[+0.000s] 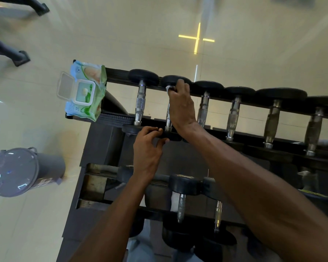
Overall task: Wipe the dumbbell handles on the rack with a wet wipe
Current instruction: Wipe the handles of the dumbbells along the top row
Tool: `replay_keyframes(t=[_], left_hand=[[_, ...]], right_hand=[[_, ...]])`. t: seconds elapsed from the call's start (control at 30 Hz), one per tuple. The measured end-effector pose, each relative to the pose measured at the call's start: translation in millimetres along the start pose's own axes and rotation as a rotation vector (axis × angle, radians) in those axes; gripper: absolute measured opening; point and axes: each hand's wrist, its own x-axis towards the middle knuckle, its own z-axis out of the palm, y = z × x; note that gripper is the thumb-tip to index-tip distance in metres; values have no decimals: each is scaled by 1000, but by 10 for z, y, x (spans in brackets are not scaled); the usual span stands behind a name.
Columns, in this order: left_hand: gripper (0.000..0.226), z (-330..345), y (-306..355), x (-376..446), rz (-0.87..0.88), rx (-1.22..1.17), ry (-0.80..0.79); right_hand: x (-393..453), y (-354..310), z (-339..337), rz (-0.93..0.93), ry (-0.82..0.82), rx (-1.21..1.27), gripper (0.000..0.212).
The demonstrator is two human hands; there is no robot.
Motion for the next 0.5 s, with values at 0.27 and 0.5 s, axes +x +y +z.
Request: replay_keyframes(t=[0.27,0.5], left_hand=[[26,-31,16,-13,0,-24,-16],[23,-46,45,3,-5,-31,5]], right_hand=[[-228,158,-404,-491,-440,-3,18],[65,276,-312,-317,-266,157,14]])
